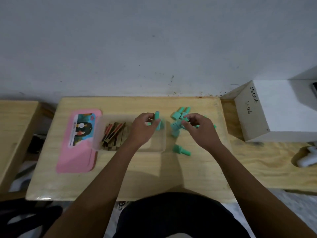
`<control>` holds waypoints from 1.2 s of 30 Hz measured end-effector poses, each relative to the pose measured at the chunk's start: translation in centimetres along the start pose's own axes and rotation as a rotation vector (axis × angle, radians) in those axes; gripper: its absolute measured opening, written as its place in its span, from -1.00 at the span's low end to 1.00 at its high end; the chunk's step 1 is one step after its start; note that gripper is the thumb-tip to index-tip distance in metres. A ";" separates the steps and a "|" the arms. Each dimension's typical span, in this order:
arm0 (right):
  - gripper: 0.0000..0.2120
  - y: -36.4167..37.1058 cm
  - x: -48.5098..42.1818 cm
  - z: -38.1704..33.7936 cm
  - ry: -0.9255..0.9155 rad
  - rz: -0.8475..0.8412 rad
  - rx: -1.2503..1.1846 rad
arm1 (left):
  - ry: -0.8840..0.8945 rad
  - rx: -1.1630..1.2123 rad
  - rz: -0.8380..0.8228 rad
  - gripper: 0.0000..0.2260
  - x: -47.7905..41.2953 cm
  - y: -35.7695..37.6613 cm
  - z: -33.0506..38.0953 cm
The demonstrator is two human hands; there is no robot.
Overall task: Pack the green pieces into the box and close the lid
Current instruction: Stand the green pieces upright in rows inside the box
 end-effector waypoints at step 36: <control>-0.75 10.0 -1.5 -0.5 0.032 -0.043 0.592 | 0.003 -0.097 0.049 -0.75 -2.7 2.3 -8.0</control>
Point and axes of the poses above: each hand's wrist, its own x-axis away from the middle knuckle, its own y-axis out of the palm, z = x × y, the point moved 10 cm from there along -x, towards the middle knuckle, and after that the axes turned 8 degrees about -y, right-handed, at the moved point
